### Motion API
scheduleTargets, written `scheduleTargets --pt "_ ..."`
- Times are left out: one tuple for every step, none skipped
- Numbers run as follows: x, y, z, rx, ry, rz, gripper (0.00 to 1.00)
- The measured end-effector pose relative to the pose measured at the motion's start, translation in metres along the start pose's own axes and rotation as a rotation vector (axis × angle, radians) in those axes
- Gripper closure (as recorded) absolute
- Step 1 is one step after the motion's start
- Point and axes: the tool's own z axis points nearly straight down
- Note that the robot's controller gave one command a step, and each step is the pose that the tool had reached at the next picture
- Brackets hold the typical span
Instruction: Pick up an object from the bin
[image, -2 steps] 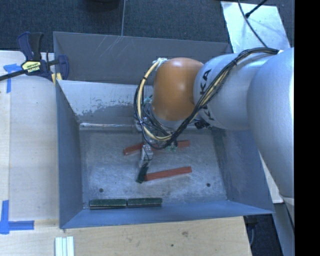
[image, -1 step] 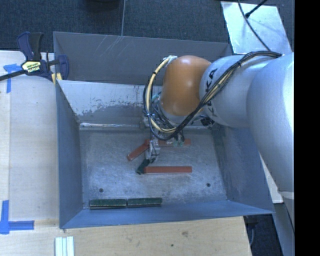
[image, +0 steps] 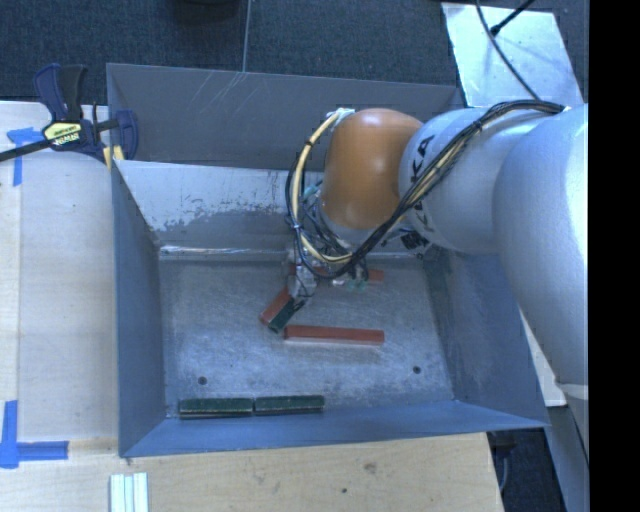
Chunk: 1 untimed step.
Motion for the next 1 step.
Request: scheduleTargets --pt "0.0012 -0.0009 0.0024 0.001 0.002 0.001 0.0"
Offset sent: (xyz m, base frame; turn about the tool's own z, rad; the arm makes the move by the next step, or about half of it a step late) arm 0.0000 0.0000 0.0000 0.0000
